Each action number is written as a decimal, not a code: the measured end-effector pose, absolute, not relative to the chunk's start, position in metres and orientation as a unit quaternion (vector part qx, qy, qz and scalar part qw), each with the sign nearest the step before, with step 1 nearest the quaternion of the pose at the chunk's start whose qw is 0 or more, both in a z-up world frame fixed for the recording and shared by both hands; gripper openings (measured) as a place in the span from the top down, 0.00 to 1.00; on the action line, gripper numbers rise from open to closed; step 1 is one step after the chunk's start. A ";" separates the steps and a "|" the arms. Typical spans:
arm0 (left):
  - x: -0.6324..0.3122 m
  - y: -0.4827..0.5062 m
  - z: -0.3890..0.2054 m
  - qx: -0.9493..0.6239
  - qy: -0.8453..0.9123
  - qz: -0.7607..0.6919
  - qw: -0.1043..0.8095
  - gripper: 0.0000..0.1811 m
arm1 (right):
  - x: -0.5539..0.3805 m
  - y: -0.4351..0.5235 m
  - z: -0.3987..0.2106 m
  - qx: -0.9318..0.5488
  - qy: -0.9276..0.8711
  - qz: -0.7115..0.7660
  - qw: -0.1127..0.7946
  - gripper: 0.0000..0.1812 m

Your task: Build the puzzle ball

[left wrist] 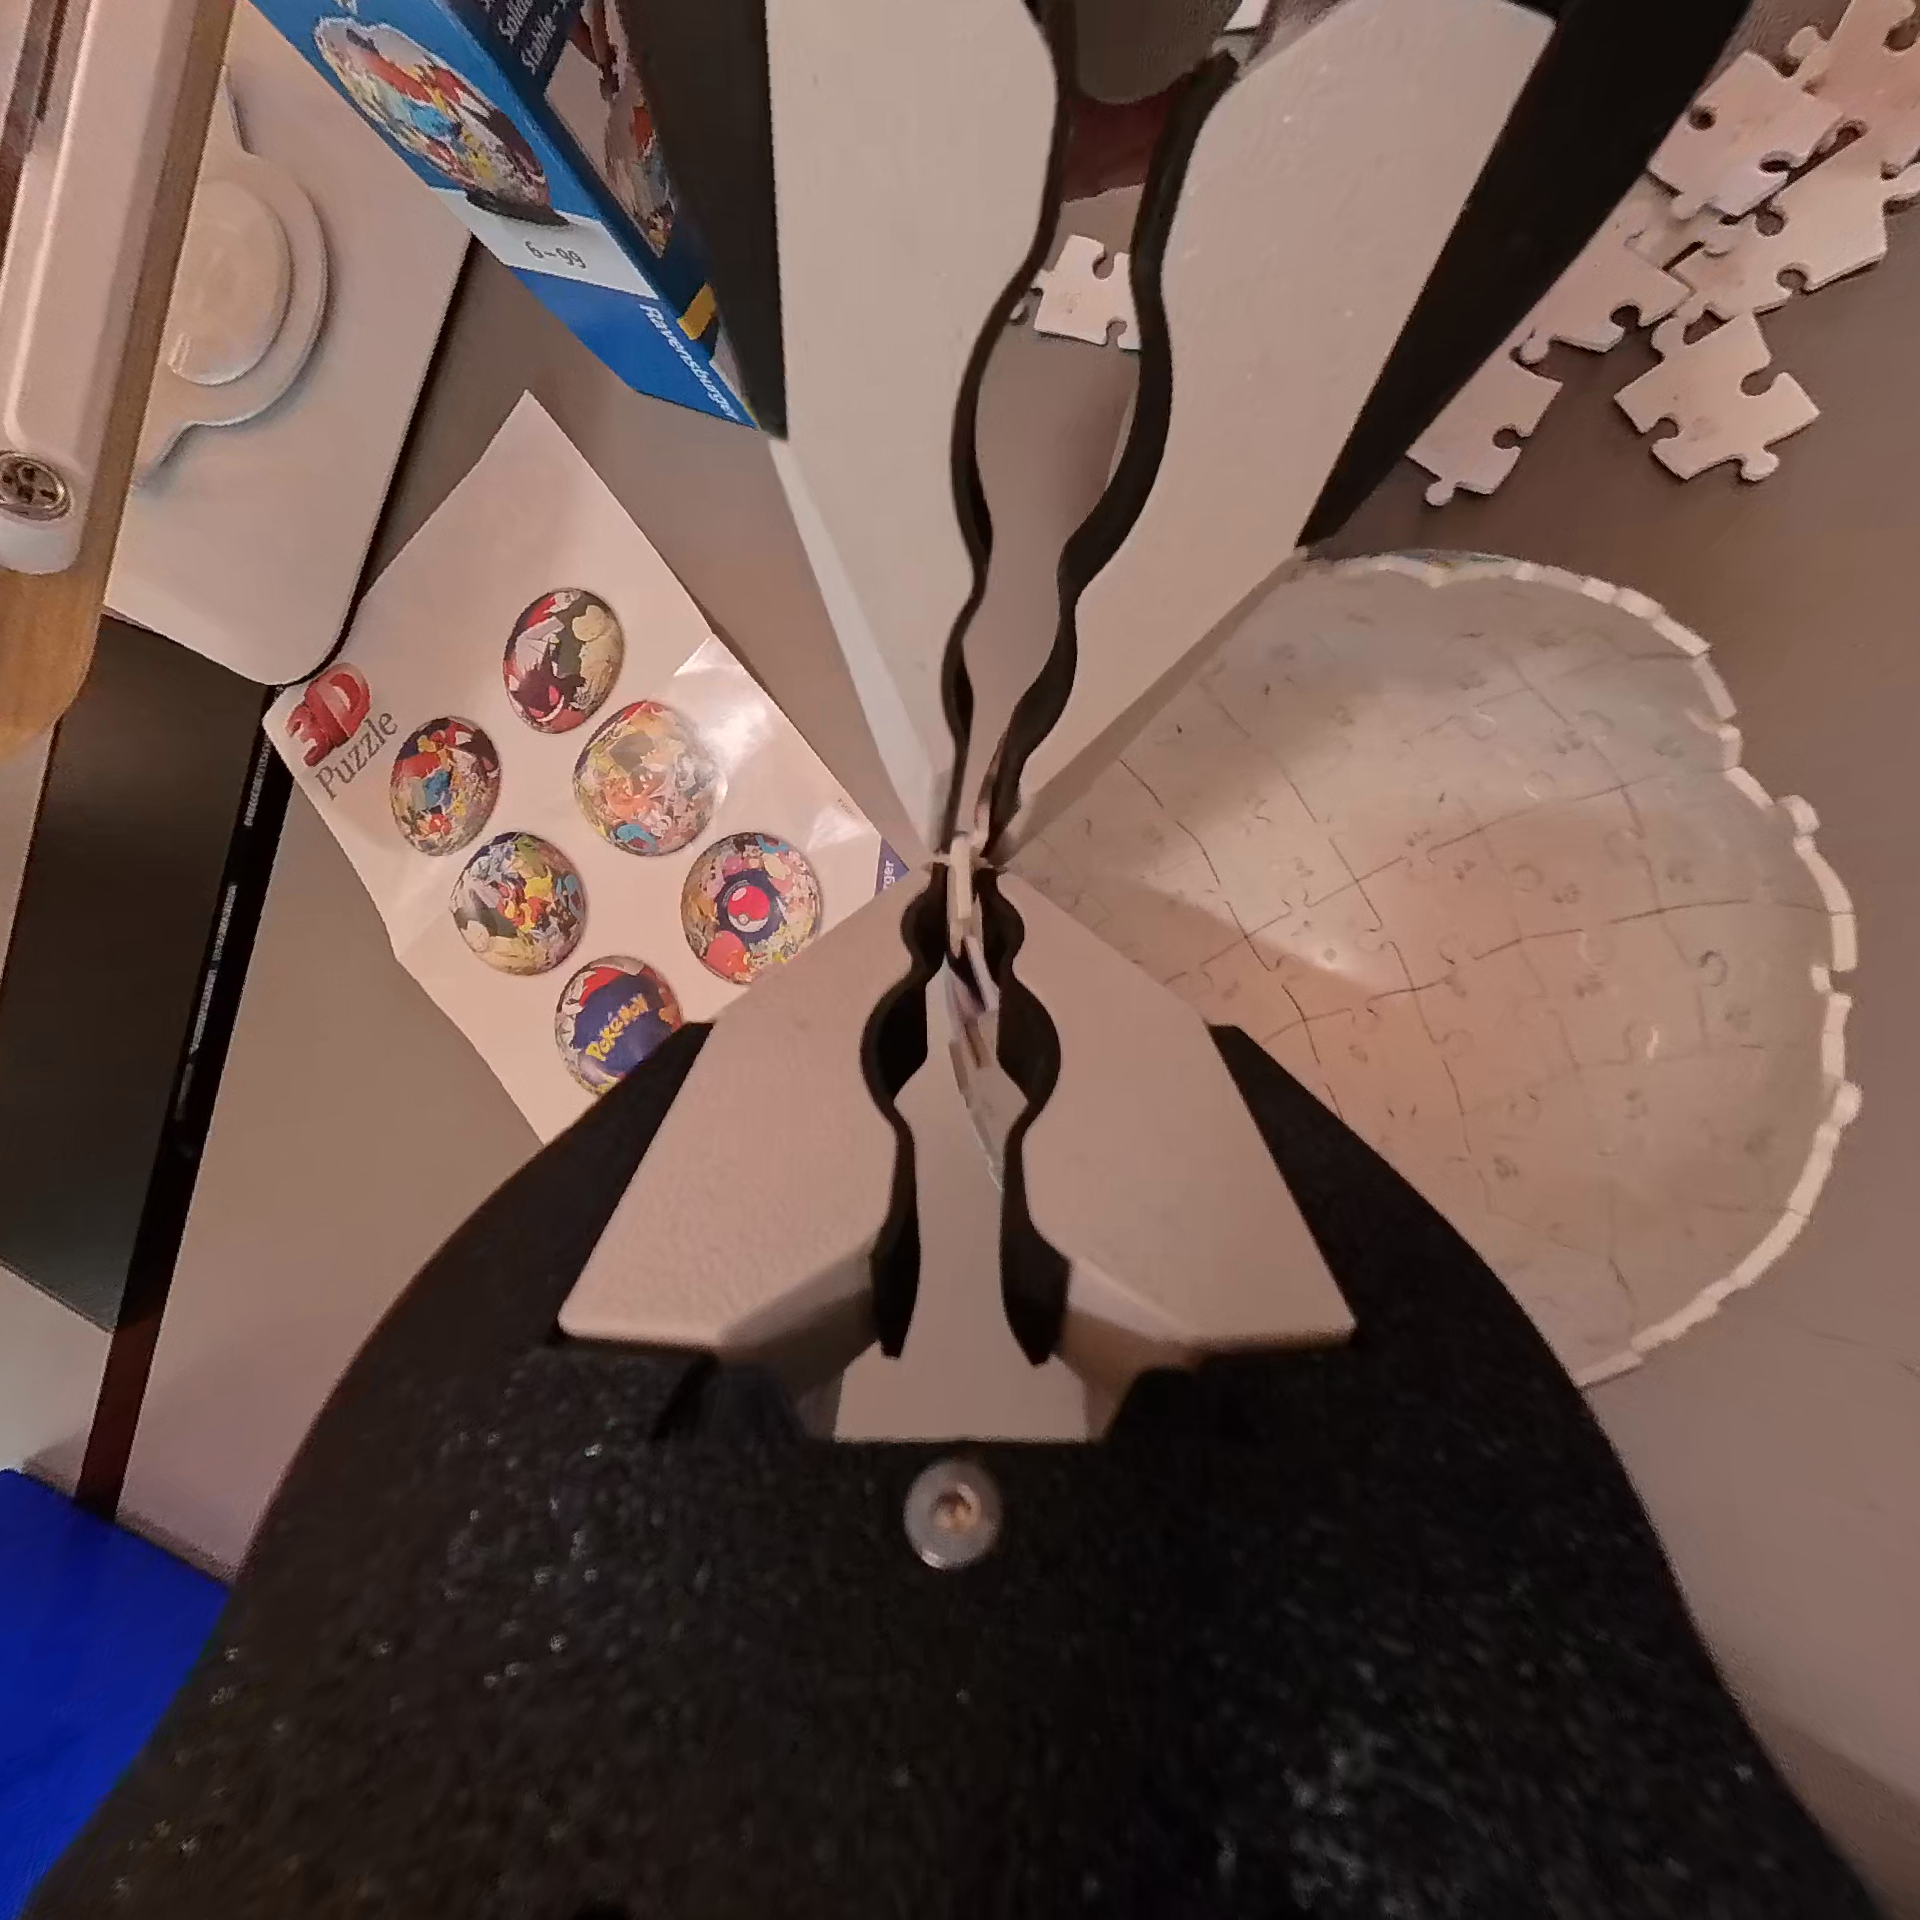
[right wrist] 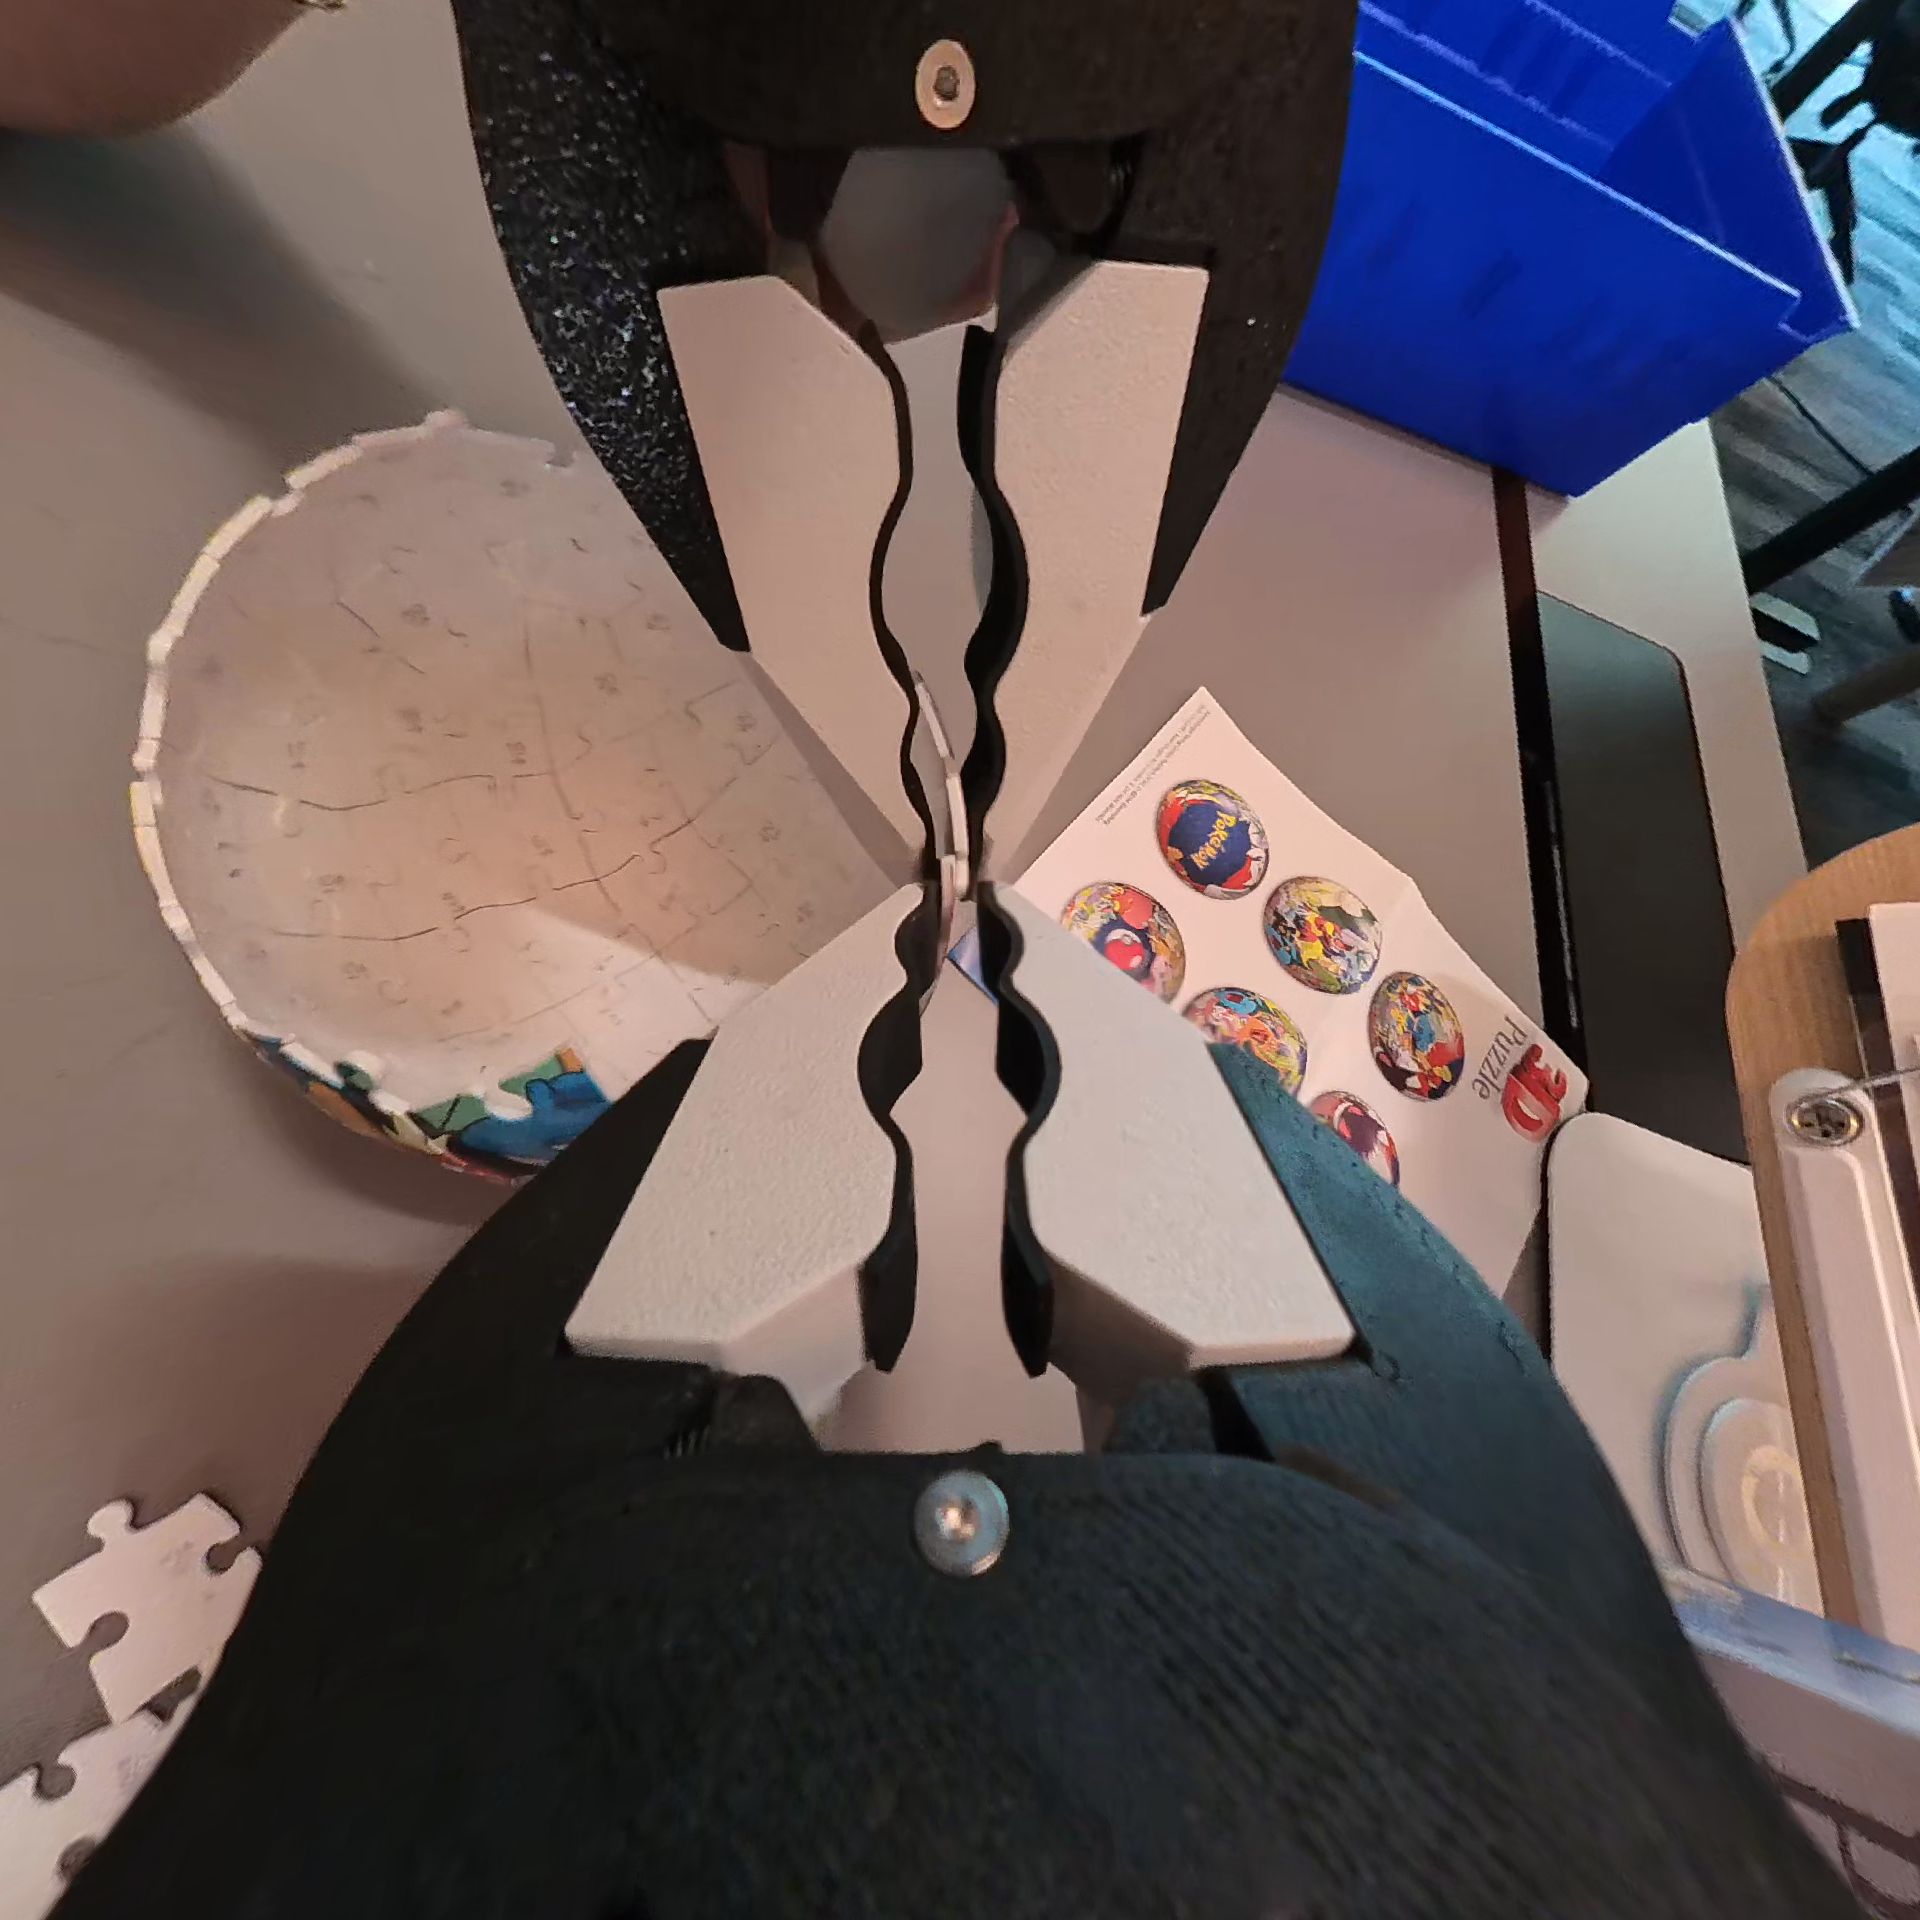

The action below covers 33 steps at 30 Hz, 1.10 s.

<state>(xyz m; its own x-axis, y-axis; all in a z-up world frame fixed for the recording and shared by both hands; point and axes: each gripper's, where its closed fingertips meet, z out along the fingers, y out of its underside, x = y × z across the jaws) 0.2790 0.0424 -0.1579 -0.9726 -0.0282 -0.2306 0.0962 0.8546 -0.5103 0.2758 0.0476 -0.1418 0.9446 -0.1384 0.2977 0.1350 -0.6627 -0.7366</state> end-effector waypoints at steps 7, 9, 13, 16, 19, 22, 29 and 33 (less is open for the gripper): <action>0.280 0.044 -0.159 0.023 0.957 -0.265 0.119 0.98 | 0.276 0.049 -0.144 -0.902 0.002 -0.139 0.409 0.98; 0.280 0.044 -0.159 0.024 0.956 -0.266 0.118 0.98 | 0.276 0.049 -0.144 -0.902 0.001 -0.138 0.409 0.99; 0.281 0.043 -0.158 0.026 0.955 -0.271 0.118 0.98 | 0.276 0.048 -0.143 -0.905 0.001 -0.132 0.405 0.99; 0.282 0.042 -0.158 0.019 0.954 -0.277 0.113 0.98 | 0.277 0.048 -0.143 -0.901 0.005 -0.133 0.414 0.99; 0.282 0.042 -0.157 0.018 0.953 -0.281 0.110 0.98 | 0.282 0.040 -0.139 -0.897 0.021 -0.151 0.414 0.90; 0.283 0.043 -0.159 0.017 0.955 -0.273 0.115 0.98 | 0.275 0.035 -0.139 -0.901 0.016 -0.134 0.412 0.93; 0.283 0.043 -0.159 0.015 0.955 -0.272 0.115 0.98 | 0.277 0.033 -0.150 -0.911 0.022 -0.134 0.390 0.95; 0.286 0.045 -0.159 0.010 0.955 -0.270 0.123 0.98 | 0.278 0.035 -0.151 -0.910 0.022 -0.134 0.391 0.99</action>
